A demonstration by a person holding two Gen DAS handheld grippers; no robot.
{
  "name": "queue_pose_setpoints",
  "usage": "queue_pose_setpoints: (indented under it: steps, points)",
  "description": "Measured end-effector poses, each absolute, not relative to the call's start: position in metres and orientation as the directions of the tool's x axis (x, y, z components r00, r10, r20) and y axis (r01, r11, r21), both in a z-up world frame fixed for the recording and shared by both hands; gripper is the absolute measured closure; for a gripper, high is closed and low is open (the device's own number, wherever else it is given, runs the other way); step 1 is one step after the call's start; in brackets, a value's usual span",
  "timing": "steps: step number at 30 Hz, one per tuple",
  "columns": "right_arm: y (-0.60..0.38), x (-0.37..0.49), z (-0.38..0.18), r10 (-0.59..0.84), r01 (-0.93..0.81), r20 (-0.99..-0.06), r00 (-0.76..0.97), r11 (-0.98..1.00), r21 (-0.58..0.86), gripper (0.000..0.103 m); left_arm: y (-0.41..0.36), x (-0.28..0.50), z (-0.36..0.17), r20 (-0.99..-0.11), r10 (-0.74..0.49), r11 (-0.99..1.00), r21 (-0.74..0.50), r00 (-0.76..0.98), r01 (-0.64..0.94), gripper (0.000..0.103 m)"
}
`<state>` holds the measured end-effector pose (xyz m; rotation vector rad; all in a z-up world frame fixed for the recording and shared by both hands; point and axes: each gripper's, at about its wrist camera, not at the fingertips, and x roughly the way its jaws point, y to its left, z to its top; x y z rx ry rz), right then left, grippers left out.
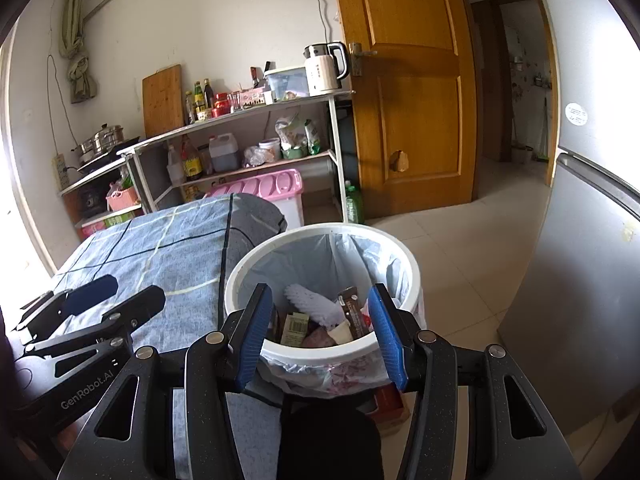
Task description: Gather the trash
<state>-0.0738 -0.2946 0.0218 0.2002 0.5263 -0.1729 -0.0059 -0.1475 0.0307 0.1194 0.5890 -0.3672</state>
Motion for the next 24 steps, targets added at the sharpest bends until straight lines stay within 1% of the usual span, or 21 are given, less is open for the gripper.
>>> queue_pose_setpoints:
  steps: [5, 24]
  points:
    - [-0.2945, -0.0766, 0.0215, -0.104, 0.214, -0.512, 0.852, 0.963, 0.161, 0.052, -0.1442, -0.0107, 0.0343, -0.548, -0.301, 0.932, 0.003, 0.781, 0.362, 0.043]
    - [-0.2934, -0.0770, 0.0179, -0.103, 0.215, -0.521, 0.848, 0.963, 0.160, 0.052, -0.1425, -0.0096, 0.0311, -0.557, -0.295, 0.936, -0.006, 0.776, 0.352, 0.043]
